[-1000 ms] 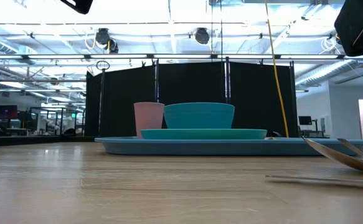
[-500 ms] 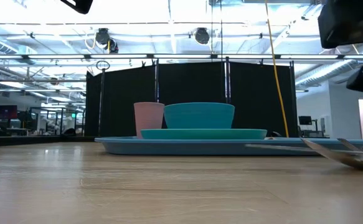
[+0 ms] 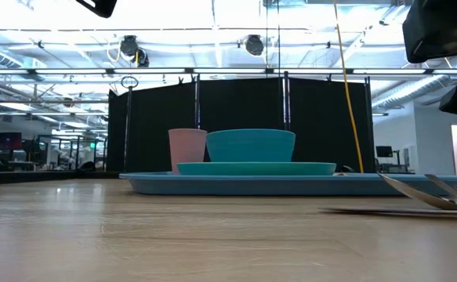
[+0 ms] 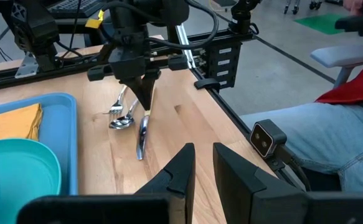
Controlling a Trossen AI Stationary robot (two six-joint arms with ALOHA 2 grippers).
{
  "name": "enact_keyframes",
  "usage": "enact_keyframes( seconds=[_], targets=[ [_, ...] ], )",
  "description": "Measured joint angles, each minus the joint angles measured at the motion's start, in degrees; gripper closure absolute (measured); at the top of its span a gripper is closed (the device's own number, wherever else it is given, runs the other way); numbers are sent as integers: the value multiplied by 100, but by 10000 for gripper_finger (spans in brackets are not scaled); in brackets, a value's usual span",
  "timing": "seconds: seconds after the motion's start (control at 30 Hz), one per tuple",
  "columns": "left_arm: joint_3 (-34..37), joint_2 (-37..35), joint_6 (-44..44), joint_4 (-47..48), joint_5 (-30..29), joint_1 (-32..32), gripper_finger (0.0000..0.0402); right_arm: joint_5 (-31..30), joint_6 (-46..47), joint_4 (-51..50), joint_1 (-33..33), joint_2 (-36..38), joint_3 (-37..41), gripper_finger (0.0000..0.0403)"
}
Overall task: Set up tray
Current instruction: Put the yellow knife on top of the yellow napkin
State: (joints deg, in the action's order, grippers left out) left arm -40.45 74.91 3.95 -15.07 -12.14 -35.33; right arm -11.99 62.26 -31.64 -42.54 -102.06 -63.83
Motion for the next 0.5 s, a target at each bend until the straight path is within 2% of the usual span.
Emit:
enact_keyframes(
  seconds=[0.23,0.5],
  targets=[
    [0,0,0,1,0,0,339,4,157,-36,0,2,-9,388],
    [0,0,0,26,0,0,339,0,367,-730,-2,4,-9,319]
  ],
)
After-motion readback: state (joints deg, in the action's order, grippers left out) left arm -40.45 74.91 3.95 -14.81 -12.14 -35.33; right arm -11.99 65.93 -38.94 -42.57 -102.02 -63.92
